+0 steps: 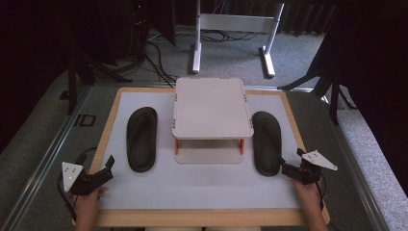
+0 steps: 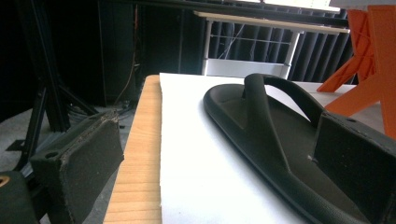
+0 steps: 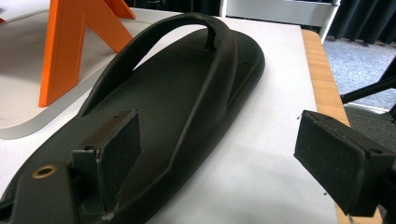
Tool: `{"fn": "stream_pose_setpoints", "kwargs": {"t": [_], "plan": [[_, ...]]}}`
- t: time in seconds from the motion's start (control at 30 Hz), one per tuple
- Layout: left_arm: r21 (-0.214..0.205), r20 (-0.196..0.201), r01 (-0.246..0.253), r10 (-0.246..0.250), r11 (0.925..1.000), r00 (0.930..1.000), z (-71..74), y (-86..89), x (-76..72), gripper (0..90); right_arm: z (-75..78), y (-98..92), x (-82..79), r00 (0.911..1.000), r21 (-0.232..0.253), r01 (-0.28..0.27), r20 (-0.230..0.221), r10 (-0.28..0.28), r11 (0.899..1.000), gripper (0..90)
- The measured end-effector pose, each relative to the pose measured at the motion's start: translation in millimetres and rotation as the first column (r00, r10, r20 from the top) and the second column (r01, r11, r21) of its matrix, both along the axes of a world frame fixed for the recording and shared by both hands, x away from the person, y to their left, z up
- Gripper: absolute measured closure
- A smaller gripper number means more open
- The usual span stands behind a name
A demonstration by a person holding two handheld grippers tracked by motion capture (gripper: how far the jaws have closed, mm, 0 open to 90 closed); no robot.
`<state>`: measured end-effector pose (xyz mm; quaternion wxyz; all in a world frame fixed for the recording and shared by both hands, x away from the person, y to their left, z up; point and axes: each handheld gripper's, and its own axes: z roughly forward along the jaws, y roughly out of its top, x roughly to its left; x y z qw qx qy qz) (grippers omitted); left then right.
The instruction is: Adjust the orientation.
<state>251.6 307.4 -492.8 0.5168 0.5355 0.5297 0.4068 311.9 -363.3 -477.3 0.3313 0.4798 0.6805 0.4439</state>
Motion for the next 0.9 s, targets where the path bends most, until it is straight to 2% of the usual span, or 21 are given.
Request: {"fn": "stream_pose_setpoints", "kwargs": {"t": [0.1,0.27,0.4,0.47,0.57,0.63,0.67,0.7,0.73,0.77,0.8,0.9], "plan": [[-0.011,-0.001,0.002,-0.002,0.9999,1.0000,0.0,1.4,0.1,1.6,0.0,-0.6,-0.3,1.0000,0.006,0.000,0.003,0.000,1.000,13.1],[-0.037,-0.039,0.071,-0.072,0.9968,0.9966,0.8,5.3,4.0,1.6,0.0,-0.8,-1.3,0.9999,0.009,0.008,0.012,-0.008,1.000,13.2],[-0.049,-0.091,0.090,-0.094,0.9947,0.9914,2.1,6.6,5.8,1.6,0.1,0.5,-0.3,1.0000,-0.002,0.004,-0.007,-0.004,1.000,13.2],[-0.048,-0.127,0.098,-0.104,0.9940,0.9865,3.4,6.7,6.5,1.5,0.1,0.5,-0.4,1.0000,-0.002,0.004,-0.006,-0.004,1.000,13.2],[-0.047,-0.169,0.124,-0.130,0.9911,0.9769,7.0,6.3,9.0,1.6,0.2,-0.6,-0.9,1.0000,0.010,0.009,-0.002,-0.009,1.000,13.1],[-0.065,-0.207,0.153,-0.163,0.9861,0.9645,9.0,6.1,13.0,1.6,0.2,-0.5,-1.1,0.9999,0.010,0.012,-0.001,-0.012,1.000,13.2],[-0.067,-0.214,0.160,-0.171,0.9849,0.9619,9.5,5.6,14.0,1.8,0.2,-0.1,-1.5,0.9999,0.007,0.015,0.003,-0.015,1.000,13.2],[-0.068,-0.228,0.177,-0.188,0.9819,0.9555,9.9,5.0,15.9,3.8,0.2,0.1,-1.6,0.9999,0.006,0.014,0.003,-0.014,1.000,13.2],[-0.056,-0.247,0.184,-0.192,0.9813,0.9498,10.1,3.4,18.5,4.1,0.1,0.1,-1.6,0.9999,0.005,0.013,0.004,-0.013,1.000,13.1],[-0.049,-0.255,0.187,-0.193,0.9812,0.9474,10.1,2.5,20.2,4.1,0.1,0.1,-1.7,0.9999,0.006,0.014,0.004,-0.014,1.000,13.2],[-0.044,-0.273,0.196,-0.201,0.9796,0.9409,10.4,1.7,22.5,4.1,0.2,-0.1,-1.8,0.9999,0.009,0.013,0.002,-0.013,1.000,13.2],[-0.048,-0.303,0.227,-0.231,0.9727,0.9247,12.1,0.7,28.8,4.1,0.2,-1.3,-1.8,0.9999,0.023,0.013,0.001,-0.013,1.000,13.1]]}}
